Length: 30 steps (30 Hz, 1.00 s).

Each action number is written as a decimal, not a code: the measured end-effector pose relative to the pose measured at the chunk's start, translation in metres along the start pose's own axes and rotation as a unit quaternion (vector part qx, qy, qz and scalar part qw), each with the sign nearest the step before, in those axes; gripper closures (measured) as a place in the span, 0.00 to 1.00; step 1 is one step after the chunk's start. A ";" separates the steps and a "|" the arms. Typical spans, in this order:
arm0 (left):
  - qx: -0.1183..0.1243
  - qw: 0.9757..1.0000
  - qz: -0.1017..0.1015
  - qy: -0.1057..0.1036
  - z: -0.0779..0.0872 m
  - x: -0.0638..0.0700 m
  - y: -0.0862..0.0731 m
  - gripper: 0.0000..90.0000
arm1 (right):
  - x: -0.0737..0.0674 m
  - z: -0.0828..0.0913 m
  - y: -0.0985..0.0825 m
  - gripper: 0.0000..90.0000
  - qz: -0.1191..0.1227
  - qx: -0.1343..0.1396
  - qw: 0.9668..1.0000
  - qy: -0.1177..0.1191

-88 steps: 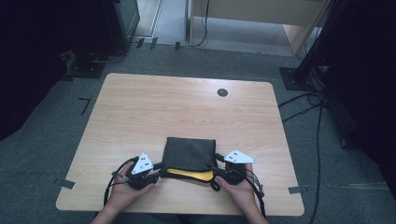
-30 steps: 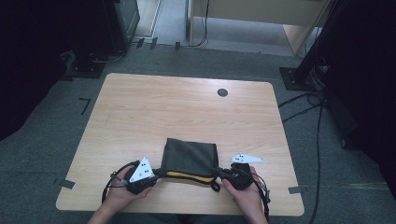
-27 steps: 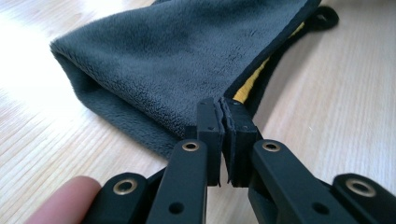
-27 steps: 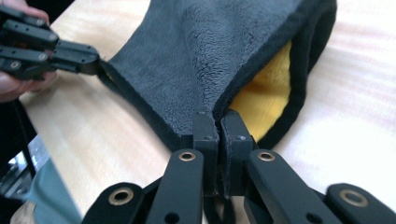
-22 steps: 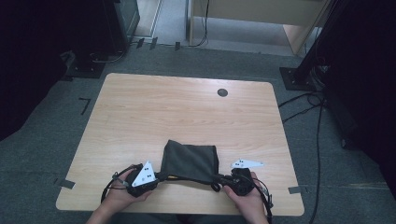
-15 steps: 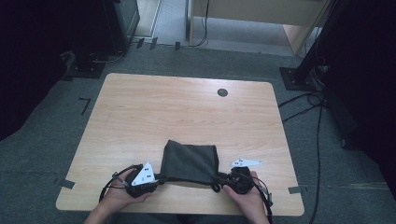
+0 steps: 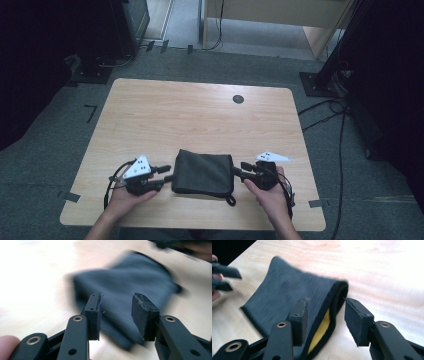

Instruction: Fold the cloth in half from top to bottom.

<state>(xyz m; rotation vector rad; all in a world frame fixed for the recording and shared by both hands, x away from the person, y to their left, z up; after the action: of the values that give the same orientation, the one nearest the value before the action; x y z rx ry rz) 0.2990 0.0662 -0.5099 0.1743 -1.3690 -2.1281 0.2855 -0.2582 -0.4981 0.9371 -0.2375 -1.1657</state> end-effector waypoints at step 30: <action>-0.074 0.978 0.125 0.151 -0.067 -0.044 0.007 0.89 | 0.010 -0.061 0.012 0.87 -0.047 -0.041 0.998 -0.010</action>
<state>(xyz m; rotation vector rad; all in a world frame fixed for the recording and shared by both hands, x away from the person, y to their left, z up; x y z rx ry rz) 0.3655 0.0353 -0.5437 0.2410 -0.9980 -1.8941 0.3350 -0.2349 -0.5298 0.8730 -0.1618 -1.2622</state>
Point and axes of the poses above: each handheld gripper's, and its own axes: z roughly backward along the jaws, y roughly out of its top, x roughly to its right, the point moved 5 cm from there along -z, roughly forward along the jaws, and after that the axes turned 5 degrees about -y, right-handed, at the moved point
